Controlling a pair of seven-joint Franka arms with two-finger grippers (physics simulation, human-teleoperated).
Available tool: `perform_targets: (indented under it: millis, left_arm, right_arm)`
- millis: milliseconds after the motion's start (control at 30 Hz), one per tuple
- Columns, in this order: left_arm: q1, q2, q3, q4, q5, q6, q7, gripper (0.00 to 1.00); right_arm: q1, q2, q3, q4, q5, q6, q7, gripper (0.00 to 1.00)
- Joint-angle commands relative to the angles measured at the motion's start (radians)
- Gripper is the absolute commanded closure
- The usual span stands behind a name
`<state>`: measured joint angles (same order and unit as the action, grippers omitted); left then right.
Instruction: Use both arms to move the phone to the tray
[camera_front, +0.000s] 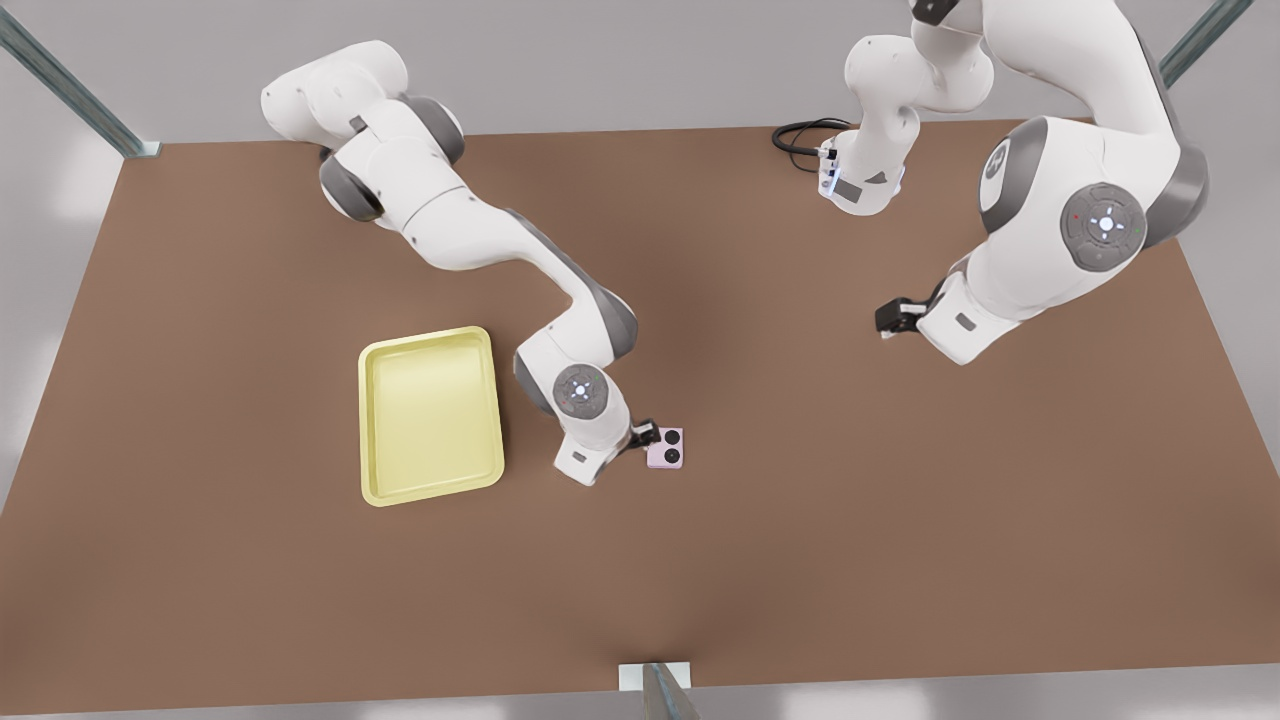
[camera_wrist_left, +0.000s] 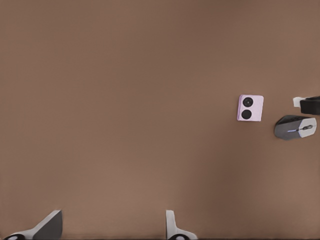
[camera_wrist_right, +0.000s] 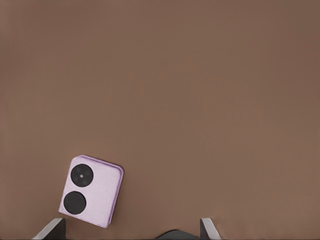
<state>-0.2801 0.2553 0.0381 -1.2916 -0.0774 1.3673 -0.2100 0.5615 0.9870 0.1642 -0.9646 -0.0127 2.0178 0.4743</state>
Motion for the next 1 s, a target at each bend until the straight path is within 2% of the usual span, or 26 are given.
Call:
perform_targets:
  millis: [0, 333, 600, 733, 967]
  left_arm:
    - [0.001, 0.001, 0.0, 0.0, -0.007, -0.044, 0.224, 0.0]
    - [-0.001, 0.009, 0.0, 0.0, -0.007, -0.036, 0.227, 0.0]
    - [-0.001, 0.015, 0.0, 0.0, -0.004, -0.034, 0.227, 0.0]
    - [-0.001, 0.018, 0.0, 0.0, -0.005, -0.033, 0.227, 0.0]
    - [-0.001, 0.019, 0.0, 0.003, -0.005, -0.033, 0.227, 0.0]
  right_arm:
    - [0.023, 0.019, 0.018, 0.006, 0.003, 0.134, 0.751, 0.0]
    - [0.048, 0.147, 0.02, -0.002, -0.095, 0.355, 0.784, 0.0]
    - [0.075, 0.151, 0.014, -0.002, -0.225, 0.335, 0.777, 0.0]
    - [0.077, 0.153, 0.014, 0.0, -0.332, 0.291, 0.676, 0.0]
    - [0.115, 0.176, -0.008, 0.0, -0.368, 0.288, 0.646, 0.0]
